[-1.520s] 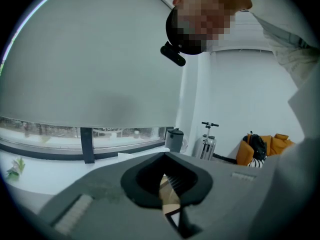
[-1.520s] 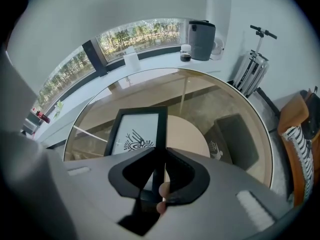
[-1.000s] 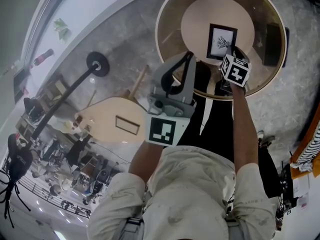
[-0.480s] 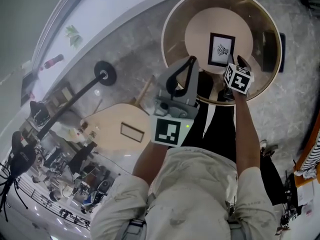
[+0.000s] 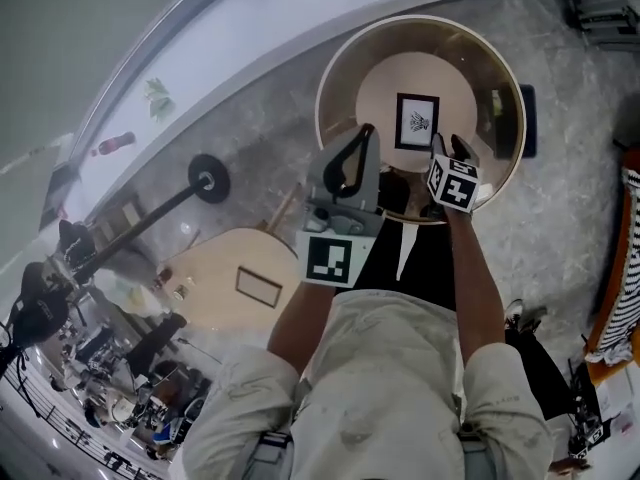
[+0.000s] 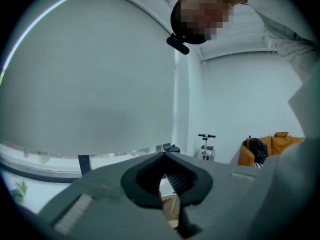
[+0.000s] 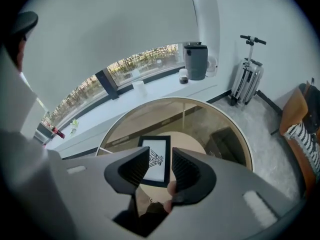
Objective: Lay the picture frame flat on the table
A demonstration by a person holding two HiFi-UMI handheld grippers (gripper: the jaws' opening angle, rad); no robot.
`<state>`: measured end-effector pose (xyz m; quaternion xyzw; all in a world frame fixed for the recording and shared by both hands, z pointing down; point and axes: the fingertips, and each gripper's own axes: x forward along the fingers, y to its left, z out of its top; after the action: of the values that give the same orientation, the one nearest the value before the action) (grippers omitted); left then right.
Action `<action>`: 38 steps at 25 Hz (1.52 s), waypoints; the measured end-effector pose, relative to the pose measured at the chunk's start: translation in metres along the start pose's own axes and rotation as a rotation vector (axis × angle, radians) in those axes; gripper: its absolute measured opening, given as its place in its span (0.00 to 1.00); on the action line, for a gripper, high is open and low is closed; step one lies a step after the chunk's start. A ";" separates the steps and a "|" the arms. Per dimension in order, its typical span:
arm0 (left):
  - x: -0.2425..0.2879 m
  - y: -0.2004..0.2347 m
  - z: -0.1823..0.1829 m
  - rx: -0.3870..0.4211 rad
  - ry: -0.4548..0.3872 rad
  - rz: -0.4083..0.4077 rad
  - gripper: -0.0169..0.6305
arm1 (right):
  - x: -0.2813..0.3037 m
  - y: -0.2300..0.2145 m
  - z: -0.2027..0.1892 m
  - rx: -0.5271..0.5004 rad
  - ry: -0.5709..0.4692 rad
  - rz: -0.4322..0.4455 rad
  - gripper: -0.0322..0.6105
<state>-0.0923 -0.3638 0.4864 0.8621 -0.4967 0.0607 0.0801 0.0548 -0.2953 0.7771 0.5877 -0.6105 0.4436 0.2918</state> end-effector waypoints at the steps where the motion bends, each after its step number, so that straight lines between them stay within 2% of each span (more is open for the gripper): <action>1: 0.000 -0.003 0.005 0.001 -0.008 0.003 0.03 | -0.009 0.000 0.006 -0.001 -0.019 0.005 0.28; 16: -0.016 -0.045 0.075 0.025 -0.127 0.036 0.03 | -0.159 -0.012 0.106 -0.037 -0.354 0.067 0.28; 25: -0.024 -0.063 0.115 0.056 -0.194 0.039 0.03 | -0.270 -0.003 0.165 -0.217 -0.618 0.058 0.29; 38: -0.028 -0.081 0.172 0.130 -0.284 0.073 0.03 | -0.399 0.009 0.232 -0.312 -0.970 0.099 0.29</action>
<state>-0.0316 -0.3338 0.3060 0.8467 -0.5291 -0.0272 -0.0492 0.1399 -0.3181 0.3236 0.6457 -0.7618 0.0368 0.0379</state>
